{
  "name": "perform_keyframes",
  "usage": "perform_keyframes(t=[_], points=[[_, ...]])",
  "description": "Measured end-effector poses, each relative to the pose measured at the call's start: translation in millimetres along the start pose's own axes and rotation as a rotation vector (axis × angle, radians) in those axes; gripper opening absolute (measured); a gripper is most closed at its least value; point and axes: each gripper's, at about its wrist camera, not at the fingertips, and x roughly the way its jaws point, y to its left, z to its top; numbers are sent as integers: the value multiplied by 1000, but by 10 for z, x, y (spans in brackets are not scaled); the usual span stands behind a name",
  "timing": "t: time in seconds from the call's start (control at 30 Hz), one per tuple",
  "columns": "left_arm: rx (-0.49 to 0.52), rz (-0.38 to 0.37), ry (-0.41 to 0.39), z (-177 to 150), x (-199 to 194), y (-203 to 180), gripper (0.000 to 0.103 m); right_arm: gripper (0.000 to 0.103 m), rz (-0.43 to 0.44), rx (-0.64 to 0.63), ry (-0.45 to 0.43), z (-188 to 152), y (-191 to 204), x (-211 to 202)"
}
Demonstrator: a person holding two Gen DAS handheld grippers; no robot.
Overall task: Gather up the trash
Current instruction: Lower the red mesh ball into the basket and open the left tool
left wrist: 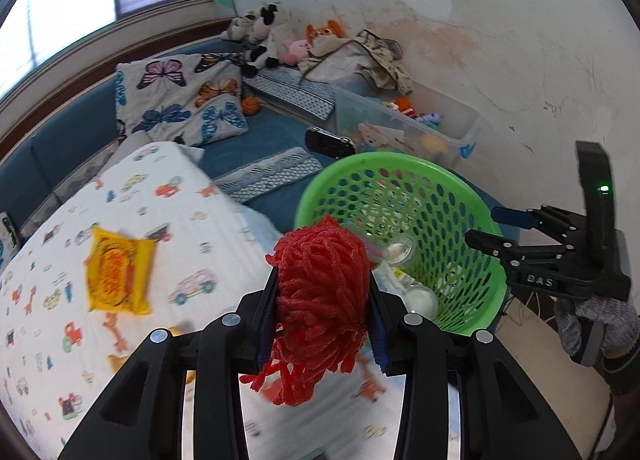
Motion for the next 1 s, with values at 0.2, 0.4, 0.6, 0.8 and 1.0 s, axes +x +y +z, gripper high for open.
perform_keyframes(t=[0.2, 0.4, 0.6, 0.8, 1.0], points=[[21, -13, 34, 68, 239, -219, 39, 65, 2, 1, -24, -46, -40, -158], [12, -23, 59, 87, 403, -321, 42, 65, 11, 15, -30, -74, -72, -204], [11, -28, 68, 58, 483, -381, 55, 65, 14, 22, -31, -115, -105, -217], [3, -56, 55, 11, 460, -376, 68, 65, 17, 25, -25, -141, -99, -214], [-9, -45, 44, -27, 416, -312, 70, 65, 20, 17, -26, -136, -49, -238]])
